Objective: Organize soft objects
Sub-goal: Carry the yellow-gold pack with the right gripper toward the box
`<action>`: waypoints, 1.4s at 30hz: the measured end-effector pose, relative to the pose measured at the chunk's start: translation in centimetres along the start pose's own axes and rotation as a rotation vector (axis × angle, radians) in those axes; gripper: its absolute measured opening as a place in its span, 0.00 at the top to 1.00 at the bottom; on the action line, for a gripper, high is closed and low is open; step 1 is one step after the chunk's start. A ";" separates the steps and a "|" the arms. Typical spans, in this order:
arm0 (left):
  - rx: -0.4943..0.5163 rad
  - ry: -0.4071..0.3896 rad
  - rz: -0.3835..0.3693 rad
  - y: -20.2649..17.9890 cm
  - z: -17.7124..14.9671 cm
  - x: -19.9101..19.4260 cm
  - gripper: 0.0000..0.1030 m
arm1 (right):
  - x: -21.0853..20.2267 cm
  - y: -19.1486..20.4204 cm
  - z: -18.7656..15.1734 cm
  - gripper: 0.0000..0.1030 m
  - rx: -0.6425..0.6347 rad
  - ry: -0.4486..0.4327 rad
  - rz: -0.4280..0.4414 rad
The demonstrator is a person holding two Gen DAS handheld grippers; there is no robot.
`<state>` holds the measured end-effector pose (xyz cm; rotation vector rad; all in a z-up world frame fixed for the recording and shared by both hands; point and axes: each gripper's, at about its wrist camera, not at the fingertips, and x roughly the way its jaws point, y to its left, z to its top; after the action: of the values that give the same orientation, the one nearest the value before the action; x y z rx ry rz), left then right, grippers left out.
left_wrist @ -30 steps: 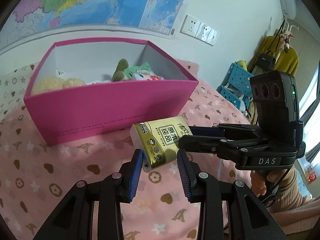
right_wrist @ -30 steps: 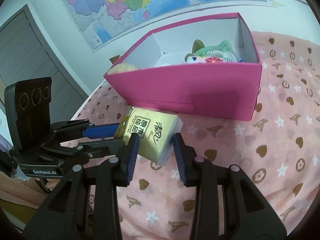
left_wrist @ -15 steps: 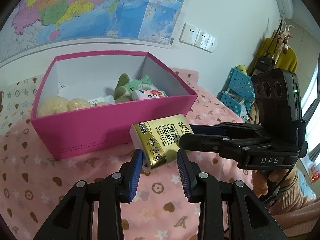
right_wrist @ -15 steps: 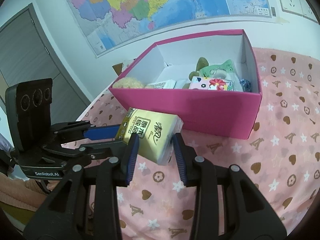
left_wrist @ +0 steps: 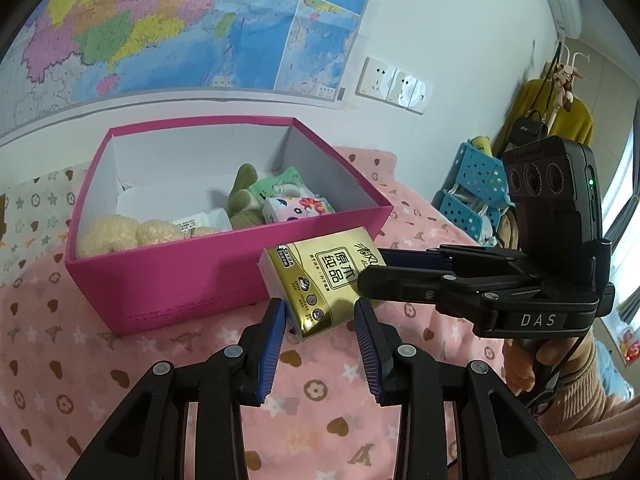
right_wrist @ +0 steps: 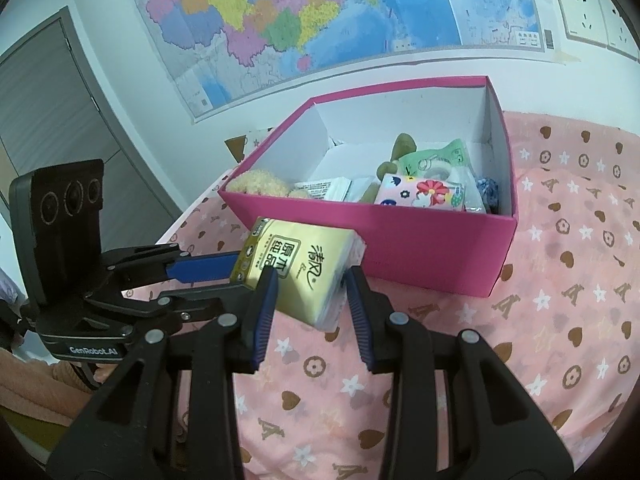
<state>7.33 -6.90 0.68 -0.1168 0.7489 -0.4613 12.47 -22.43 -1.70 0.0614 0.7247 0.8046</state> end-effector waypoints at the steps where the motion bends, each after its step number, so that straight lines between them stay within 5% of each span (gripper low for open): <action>1: 0.001 -0.001 0.001 0.0 0.0 0.0 0.66 | 0.0 0.0 0.0 0.62 -0.002 -0.002 0.000; 42: 0.023 -0.078 0.041 0.9 3.8 -0.2 0.66 | 0.1 -0.9 4.3 0.62 -0.037 -0.062 0.013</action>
<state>10.11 -6.22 3.28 -0.0968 0.6679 -0.4236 15.77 -22.08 1.21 0.0579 0.6511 0.8249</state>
